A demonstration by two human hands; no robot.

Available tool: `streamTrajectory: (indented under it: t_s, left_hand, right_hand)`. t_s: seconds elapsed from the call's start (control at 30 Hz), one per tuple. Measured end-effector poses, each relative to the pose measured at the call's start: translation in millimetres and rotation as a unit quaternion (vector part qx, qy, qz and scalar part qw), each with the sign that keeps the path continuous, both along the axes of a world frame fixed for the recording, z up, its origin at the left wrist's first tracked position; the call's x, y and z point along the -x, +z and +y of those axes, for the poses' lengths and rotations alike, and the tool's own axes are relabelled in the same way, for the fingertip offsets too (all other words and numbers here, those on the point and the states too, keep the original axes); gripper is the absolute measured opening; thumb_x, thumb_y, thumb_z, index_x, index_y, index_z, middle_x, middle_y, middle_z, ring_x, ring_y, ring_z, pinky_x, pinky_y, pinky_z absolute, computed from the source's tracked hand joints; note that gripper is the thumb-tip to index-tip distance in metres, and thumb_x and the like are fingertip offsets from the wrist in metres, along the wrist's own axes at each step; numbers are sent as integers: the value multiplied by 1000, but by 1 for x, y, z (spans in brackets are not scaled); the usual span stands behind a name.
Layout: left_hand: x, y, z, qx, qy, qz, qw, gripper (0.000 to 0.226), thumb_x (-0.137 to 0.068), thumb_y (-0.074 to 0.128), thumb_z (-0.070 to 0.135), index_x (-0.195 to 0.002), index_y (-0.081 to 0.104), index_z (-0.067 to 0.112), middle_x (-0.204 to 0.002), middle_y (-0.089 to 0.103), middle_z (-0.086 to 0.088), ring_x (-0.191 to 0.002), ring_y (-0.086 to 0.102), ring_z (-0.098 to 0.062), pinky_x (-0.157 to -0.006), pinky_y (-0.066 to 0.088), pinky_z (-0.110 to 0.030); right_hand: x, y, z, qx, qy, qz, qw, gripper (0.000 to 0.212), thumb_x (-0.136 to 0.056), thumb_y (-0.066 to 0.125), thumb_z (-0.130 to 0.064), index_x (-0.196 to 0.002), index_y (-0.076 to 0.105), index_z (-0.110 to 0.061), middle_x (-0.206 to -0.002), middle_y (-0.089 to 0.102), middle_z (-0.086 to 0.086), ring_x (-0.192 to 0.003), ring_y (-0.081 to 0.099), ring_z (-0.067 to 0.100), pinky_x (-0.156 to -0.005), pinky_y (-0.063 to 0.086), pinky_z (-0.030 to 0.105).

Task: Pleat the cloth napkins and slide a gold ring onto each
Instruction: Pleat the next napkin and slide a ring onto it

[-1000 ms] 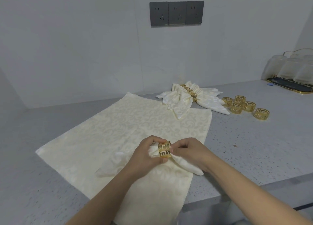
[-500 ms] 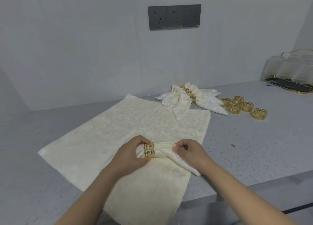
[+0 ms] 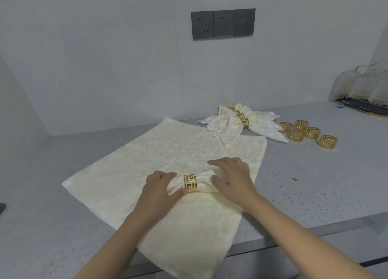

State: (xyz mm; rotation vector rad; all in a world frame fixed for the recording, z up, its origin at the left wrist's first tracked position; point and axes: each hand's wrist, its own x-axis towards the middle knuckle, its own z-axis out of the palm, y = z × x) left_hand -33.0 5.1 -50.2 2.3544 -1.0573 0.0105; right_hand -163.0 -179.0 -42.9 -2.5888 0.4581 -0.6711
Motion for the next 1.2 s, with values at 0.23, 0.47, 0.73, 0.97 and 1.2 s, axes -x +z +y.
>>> streamTrajectory:
  t_s: [0.23, 0.47, 0.73, 0.97, 1.2]
  left_hand:
    - [14, 8, 1, -17, 46, -64, 997, 27, -86, 59, 51, -93, 61, 25, -87, 49, 8, -85, 50, -14, -65, 34, -26]
    - [28, 23, 3, -199, 23, -179, 963, 41, -99, 38, 45, -69, 51, 19, -76, 42, 5, -80, 49, -18, -58, 26, -27]
    - [21, 10, 0, -31, 69, -146, 986, 60, -95, 38, 56, -65, 62, 11, -85, 52, 1, -82, 55, -19, -65, 42, -31]
    - [4, 0, -21, 45, -40, 110, 992, 45, -96, 44, 48, -138, 42, 33, -132, 43, 18, -132, 29, -3, -110, 15, -30]
    - [4, -1, -18, 57, -148, 127, 979, 35, -79, 68, 45, -108, 54, 58, -111, 54, 25, -115, 32, 10, -97, 28, -18]
  right_hand:
    - [-35, -6, 19, 50, 133, 40, 989, 50, -84, 62, -48, -131, 54, -31, -127, 57, -13, -120, 45, 9, -95, 17, 22]
    - [-35, -22, 26, 56, 86, -28, 994, 43, -83, 65, -34, -126, 58, -37, -124, 60, -18, -101, 54, 16, -89, 27, 27]
    - [-26, -23, 23, -176, 58, -65, 981, 38, -94, 56, -31, -131, 54, -27, -127, 50, -15, -120, 39, 6, -100, 29, 14]
    - [-23, -6, 6, -288, -83, 25, 954, 37, -94, 47, -21, -59, 39, -14, -57, 36, -2, -54, 35, 13, -51, 25, 26]
    - [-25, 7, 1, -386, -66, -37, 920, 11, -87, 66, -26, -83, 62, -17, -74, 59, -2, -63, 53, 12, -58, 40, 22]
